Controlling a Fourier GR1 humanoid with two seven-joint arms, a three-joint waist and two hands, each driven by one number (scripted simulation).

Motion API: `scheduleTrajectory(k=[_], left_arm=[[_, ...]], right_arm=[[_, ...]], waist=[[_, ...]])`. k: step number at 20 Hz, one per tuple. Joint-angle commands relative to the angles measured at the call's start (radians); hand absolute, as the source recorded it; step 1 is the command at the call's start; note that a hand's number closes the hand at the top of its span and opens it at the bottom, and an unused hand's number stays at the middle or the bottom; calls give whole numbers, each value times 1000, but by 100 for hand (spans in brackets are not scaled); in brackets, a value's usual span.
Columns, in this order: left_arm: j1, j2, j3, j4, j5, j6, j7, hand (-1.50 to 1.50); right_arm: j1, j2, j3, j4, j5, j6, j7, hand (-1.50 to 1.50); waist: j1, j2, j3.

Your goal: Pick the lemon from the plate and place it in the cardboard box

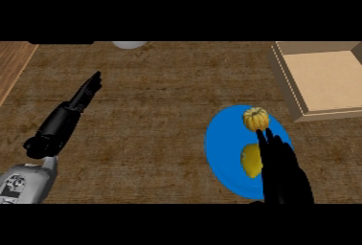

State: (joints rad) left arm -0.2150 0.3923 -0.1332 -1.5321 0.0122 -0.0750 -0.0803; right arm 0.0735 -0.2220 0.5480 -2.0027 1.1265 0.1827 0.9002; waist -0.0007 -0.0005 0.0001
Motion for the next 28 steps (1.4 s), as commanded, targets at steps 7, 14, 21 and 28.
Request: scheduleTrajectory(k=[7,14,21,28], left_arm=[[-63,-59,72,102,-61,-58,-42,0],[16,-74,94,-47,-73,-98,32,0],[-52,-117,109,20,-113,-102,40,0],[18,-123,132,-48,-116,-131,42,0]], right_arm=[[21,1,-71,34,-28,-7,-106,-150],[7,53,-104,209,11,-87,-156,-150],[-49,62,-207,344,-26,-128,-244,-150],[-72,65,-161,310,3,-81,-292,150]], waist=[[-5,1,0],[1,0,0],[-1,1,0],[1,0,0]])
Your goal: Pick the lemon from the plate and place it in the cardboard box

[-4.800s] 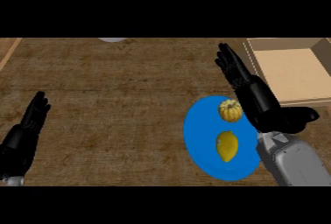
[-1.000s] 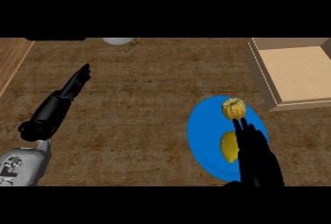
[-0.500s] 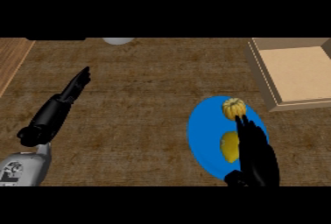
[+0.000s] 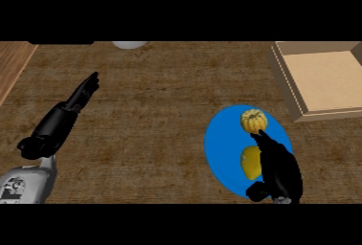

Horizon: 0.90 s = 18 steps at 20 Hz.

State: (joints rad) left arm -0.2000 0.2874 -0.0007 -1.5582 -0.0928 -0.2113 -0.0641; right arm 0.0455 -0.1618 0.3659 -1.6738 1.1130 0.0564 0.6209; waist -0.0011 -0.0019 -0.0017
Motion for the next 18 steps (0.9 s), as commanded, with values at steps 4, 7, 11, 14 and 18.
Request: scheduleTrajectory(k=[4,7,11,14,18], left_arm=[[12,-5,27,34,-10,-14,-50,0],[-20,-34,4,9,-35,0,6,0],[-20,-37,-7,-8,-22,-2,8,0],[-37,-37,-21,-17,-11,-25,17,0],[-36,-38,-16,-1,-13,-19,18,0]], right_arm=[[-54,-38,0,82,69,-104,-135,150],[-51,17,42,158,164,-214,-118,150],[-53,-191,192,83,15,-63,-524,150],[-48,-292,344,52,5,-5,-755,150],[-44,-467,371,-32,-84,-63,-1077,150]], waist=[[2,2,2],[1,2,2],[33,9,3],[88,15,5],[39,9,6]])
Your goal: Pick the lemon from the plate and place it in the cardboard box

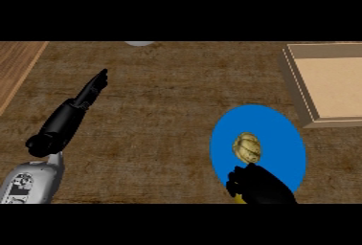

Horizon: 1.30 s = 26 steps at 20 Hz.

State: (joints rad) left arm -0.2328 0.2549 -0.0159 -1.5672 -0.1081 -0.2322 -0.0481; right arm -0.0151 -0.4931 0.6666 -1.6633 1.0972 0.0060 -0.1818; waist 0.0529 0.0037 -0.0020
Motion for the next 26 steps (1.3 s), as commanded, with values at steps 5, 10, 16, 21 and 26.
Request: scheduleTrajectory(k=[5,10,16,21,26], left_arm=[[23,-7,13,-9,-6,23,13,0],[35,-11,19,35,-22,36,-34,0],[8,28,46,-4,-1,6,1,0],[-11,-12,9,-4,-21,20,27,0],[-21,-39,-9,48,-50,34,-45,0]], right_arm=[[18,-360,-92,-130,-273,-134,-638,150],[10,-499,-352,-95,-599,-166,-924,150],[-32,-549,-613,84,-1003,63,-886,150],[-202,-550,-673,321,-1120,199,-753,150],[-432,-531,-652,580,-1105,298,-687,150]], waist=[[-57,-6,6],[-77,-1,4],[-59,-2,3],[-23,4,3],[-10,8,2]])
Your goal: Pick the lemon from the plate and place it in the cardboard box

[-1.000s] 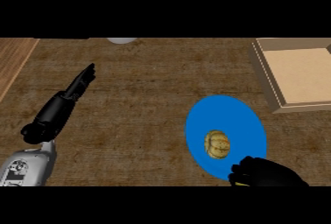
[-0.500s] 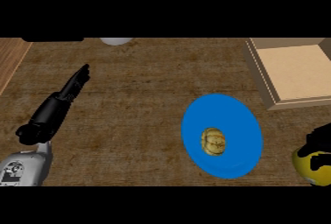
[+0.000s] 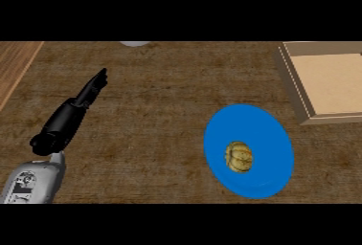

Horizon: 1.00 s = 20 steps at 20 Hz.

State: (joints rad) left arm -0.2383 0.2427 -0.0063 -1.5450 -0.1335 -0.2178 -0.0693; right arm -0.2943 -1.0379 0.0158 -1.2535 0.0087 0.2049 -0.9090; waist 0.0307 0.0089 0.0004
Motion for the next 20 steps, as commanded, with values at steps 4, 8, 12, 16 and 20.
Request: scheduleTrajectory(k=[4,8,12,16,20], left_arm=[[-56,-17,-14,28,-15,-4,30,0],[-59,-9,2,32,10,-26,-8,0],[-51,-6,-3,47,5,-34,-22,0],[-51,-43,-46,26,-29,-6,-1,0],[-81,-28,-27,6,-3,-27,10,0]], right_arm=[[-328,78,39,391,119,46,16,150],[-435,40,105,506,279,8,-25,150],[-462,1,206,605,408,49,-34,150],[-502,30,270,716,499,21,-91,150],[-554,33,341,786,598,-1,-94,150]], waist=[[22,6,1],[36,10,1],[63,23,1],[77,29,4],[94,32,5]])
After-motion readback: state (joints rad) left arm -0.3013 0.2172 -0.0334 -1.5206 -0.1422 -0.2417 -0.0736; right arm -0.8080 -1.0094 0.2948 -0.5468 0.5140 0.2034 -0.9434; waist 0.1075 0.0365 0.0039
